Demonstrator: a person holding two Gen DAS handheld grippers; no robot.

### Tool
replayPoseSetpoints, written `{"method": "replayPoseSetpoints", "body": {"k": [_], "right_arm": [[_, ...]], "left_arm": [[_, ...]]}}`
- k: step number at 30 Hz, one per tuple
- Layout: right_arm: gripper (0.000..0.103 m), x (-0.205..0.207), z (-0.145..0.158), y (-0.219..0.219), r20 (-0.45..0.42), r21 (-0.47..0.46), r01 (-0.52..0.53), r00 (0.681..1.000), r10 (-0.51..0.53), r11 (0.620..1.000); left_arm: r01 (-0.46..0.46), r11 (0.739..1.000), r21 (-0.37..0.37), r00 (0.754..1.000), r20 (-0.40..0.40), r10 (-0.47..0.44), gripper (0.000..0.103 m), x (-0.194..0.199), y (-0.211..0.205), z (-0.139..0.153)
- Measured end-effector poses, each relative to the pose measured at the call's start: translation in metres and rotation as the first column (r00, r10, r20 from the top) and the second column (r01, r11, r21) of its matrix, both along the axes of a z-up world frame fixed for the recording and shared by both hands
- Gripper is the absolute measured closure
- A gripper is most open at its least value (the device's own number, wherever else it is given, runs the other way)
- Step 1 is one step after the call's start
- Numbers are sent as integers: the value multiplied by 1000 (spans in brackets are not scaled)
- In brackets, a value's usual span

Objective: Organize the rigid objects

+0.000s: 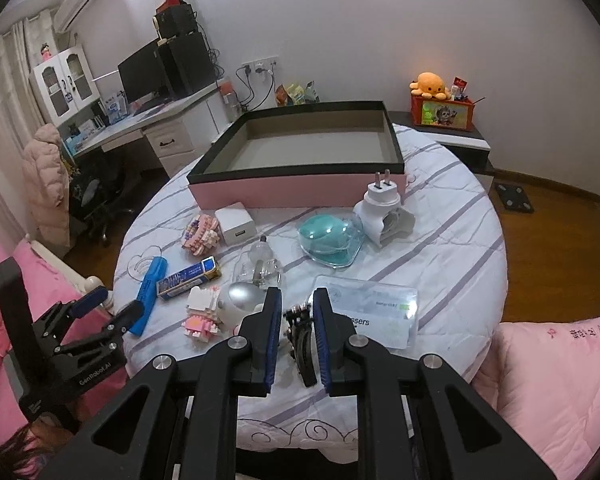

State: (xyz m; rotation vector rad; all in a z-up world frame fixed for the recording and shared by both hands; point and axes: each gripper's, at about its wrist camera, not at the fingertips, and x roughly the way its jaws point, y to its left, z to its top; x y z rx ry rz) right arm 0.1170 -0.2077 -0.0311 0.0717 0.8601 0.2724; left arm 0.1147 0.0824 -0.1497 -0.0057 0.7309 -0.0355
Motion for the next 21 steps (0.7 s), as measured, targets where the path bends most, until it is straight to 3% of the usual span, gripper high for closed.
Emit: {"method": "replayPoseSetpoints", "body": {"k": [5,7,8,9,10,14,21], "right_arm": [[87,4,-5,1,-14,-2,3,1000,-3,1000],[87,6,-7,0,-20,4,4,1000,-4,1000],[87,8,-8,-1,-22,4,9,1000,-9,1000],[87,10,-9,-3,-24,6,14,1000,-14,1000],[87,11,-10,-4,-27,9,18,999,-17,1000],[87,16,-12,-9,-38,26,31,999,-30,999],[87,19,-8,-15,-30,36,44,999,-43,998]], "left_arm": [[-38,996,82,996,-78,44,24,-3,-17,-14],[-59,993,101,993,-94,69,31,2,-15,-23],[-63,995,73,995,-74,68,35,1,-13,-23],[-54,997,45,994,-88,58,50,3,-11,-23],[-47,999,23,995,-90,49,77,4,-10,-20],[-41,996,77,994,-96,48,77,3,-18,-14],[-75,994,82,996,-46,79,77,-2,-10,12]]}}
